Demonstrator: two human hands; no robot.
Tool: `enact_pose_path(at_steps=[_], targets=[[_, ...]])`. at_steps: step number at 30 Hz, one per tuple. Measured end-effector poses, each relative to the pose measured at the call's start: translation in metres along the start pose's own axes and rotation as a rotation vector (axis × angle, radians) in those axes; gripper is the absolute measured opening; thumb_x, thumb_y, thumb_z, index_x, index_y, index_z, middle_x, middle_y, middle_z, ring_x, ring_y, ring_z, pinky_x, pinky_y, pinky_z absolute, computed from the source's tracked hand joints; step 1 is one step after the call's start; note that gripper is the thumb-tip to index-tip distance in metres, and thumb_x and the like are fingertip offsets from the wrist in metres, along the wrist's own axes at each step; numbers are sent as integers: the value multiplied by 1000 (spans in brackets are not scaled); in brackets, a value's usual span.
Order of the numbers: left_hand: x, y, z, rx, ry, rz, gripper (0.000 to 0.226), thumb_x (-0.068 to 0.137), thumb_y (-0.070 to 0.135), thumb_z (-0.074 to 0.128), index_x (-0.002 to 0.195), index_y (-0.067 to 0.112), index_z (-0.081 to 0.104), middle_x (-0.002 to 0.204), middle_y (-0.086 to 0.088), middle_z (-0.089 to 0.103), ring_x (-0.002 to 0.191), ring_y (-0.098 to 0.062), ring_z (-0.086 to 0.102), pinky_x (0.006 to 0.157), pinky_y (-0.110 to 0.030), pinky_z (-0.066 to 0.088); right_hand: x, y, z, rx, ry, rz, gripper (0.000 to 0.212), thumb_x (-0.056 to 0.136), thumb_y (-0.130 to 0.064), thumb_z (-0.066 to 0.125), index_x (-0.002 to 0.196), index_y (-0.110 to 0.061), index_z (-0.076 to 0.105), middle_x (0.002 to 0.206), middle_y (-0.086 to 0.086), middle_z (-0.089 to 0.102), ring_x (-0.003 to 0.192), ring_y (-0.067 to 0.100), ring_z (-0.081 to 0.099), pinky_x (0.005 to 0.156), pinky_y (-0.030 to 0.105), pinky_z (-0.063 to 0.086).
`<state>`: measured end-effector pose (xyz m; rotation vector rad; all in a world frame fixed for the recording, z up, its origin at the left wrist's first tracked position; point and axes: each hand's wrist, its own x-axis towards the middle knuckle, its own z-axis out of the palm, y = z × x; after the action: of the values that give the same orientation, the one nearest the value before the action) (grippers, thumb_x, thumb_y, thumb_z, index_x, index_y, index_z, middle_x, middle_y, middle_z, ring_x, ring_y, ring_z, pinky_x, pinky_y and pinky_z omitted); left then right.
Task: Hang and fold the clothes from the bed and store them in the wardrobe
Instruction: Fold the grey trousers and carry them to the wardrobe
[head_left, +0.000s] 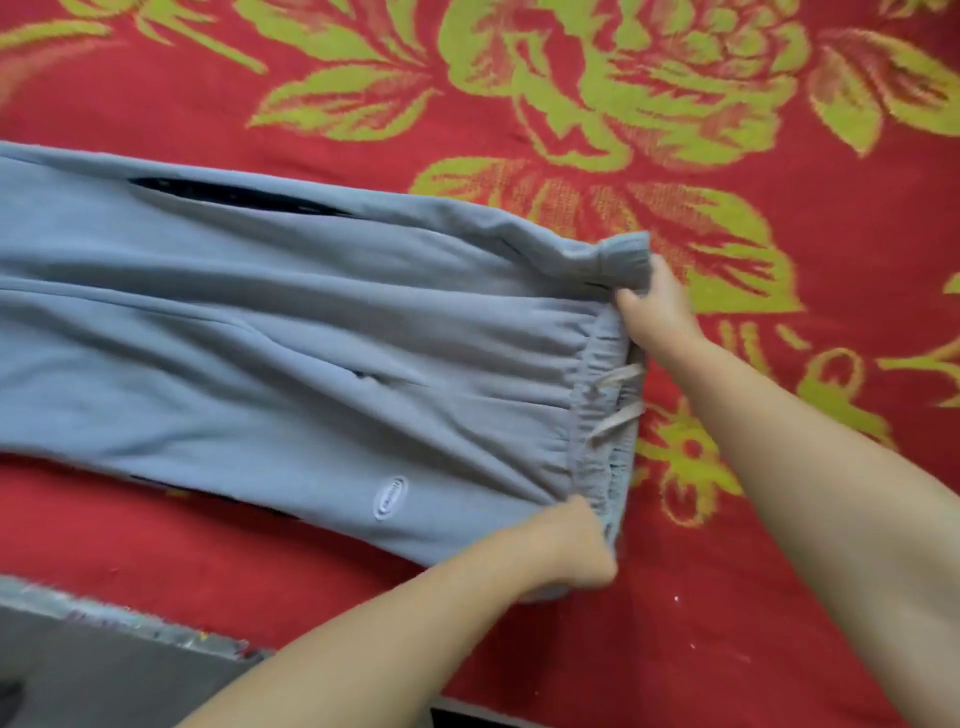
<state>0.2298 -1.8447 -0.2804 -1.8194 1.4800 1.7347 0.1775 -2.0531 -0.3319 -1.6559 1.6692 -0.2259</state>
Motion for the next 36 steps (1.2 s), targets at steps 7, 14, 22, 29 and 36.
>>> enact_pose_path(at_steps=[7,14,22,29,36], targets=[[-2,86,75,-590,-461,188,32,104,30,36,114,5,53,98,-16,60,81,-21,60,72,-30,47,-32,126,-128,-307,231,301,40,91,-27,57,125,-8,49,124,29,58,114,47,53,89,45,43],[30,-20,62,-439,8,117,43,100,31,48,139,14,47,126,-15,61,115,-28,59,100,-36,45,-66,126,-75,-433,199,223,73,93,-17,53,154,-9,14,155,22,24,142,38,24,114,50,22],[-1,-183,-79,-297,644,-96,22,92,5,47,95,15,66,82,-6,70,86,-26,65,72,-30,43,-137,30,51,-353,-334,-415,23,97,-15,53,114,-12,69,113,11,64,109,31,58,84,36,44],[-53,-330,-101,-276,826,-348,25,89,-1,50,109,-1,65,112,-25,62,110,-37,55,94,-40,42,-132,0,93,-552,-370,-257,57,87,-25,65,141,-19,46,133,10,47,123,31,47,96,38,45],[-104,-440,-132,-436,1009,-697,70,86,16,64,147,5,30,150,-22,27,138,-38,26,112,-49,23,-141,-31,139,-829,-416,-58,22,96,-23,49,116,-22,57,117,10,53,110,32,53,81,39,46]])
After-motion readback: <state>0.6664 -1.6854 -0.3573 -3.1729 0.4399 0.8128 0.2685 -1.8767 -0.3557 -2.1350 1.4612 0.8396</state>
